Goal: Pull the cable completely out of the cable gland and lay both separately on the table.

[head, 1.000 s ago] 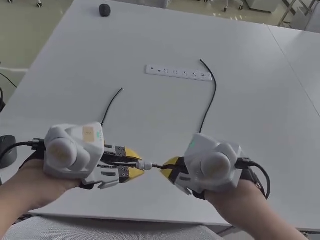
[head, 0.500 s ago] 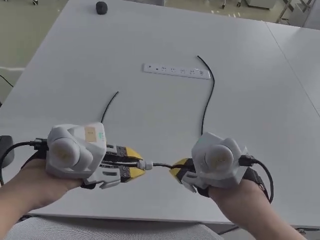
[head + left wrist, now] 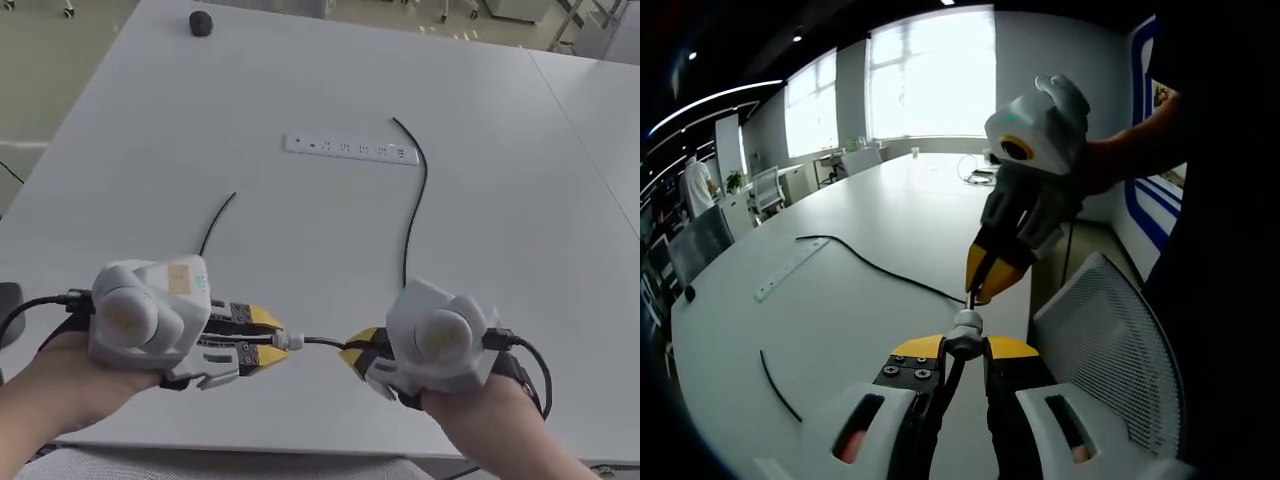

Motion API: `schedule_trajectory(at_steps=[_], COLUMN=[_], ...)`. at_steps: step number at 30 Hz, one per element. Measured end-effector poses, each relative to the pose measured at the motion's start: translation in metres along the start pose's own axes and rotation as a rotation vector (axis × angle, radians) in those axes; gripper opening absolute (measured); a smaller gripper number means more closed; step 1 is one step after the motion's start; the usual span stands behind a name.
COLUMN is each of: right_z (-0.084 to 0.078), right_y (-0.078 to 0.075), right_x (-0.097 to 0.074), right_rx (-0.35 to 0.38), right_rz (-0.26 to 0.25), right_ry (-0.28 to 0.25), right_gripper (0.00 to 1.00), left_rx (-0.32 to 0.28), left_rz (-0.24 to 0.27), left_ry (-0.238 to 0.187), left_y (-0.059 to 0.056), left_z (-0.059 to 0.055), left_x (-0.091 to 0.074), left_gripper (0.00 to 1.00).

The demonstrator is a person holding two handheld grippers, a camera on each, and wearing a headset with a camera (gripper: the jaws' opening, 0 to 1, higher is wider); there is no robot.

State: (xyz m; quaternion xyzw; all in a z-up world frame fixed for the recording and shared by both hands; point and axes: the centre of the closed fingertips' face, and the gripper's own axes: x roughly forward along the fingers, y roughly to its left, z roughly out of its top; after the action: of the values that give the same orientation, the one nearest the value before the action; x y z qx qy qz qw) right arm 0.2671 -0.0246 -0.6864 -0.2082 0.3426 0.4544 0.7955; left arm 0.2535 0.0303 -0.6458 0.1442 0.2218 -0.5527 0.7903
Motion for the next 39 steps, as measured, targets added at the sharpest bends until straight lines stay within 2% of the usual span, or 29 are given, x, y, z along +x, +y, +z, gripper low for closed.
schedule_trajectory(at_steps=[6, 10, 14, 16, 19, 25, 28, 35, 39], right_z=[0.007, 0.010, 0.026, 0.036, 0.040, 0.049, 0.047, 0.049, 0.045], right_y=[-0.002, -0.004, 0.002, 0.008, 0.015, 0.029, 0.028, 0.027, 0.026], right_x=[-0.002, -0.004, -0.011, -0.012, -0.007, 0.001, 0.003, 0.003, 0.004], right_rx=[-0.034, -0.054, -0.065, -0.119, -0.192, -0.266, -0.311, -0.295, -0.272], right_rz=[-0.013, -0.020, -0.002, -0.003, 0.003, 0.033, 0.019, 0.014, 0.015], right_ry=[-0.027, -0.025, -0.063, -0.070, -0.051, -0.049, -0.031, -0.047, -0.037], right_gripper=[0.02, 0.09, 0.11, 0.11, 0.11, 0.09, 0.06, 0.02, 0.01], left_rx=[-0.005, -0.003, -0.008, -0.011, -0.017, -0.018, -0.023, -0.034, -0.024], left_rz=[-0.001, 0.002, 0.001, -0.001, -0.003, -0.006, -0.002, 0.002, -0.001], left_ry=[-0.001, 0.003, 0.008, 0.009, 0.007, 0.006, 0.005, 0.001, 0.009], left_y=[0.004, 0.007, 0.007, 0.007, 0.006, 0.004, 0.004, 0.005, 0.004], left_z=[0.002, 0.002, 0.002, 0.002, 0.002, 0.002, 0.002, 0.002, 0.001], left_x=[-0.001, -0.002, -0.002, -0.001, 0.000, 0.000, -0.001, -0.002, 0.001], left_gripper=[0.15, 0.15, 0.15, 0.15, 0.15, 0.15, 0.15, 0.15, 0.15])
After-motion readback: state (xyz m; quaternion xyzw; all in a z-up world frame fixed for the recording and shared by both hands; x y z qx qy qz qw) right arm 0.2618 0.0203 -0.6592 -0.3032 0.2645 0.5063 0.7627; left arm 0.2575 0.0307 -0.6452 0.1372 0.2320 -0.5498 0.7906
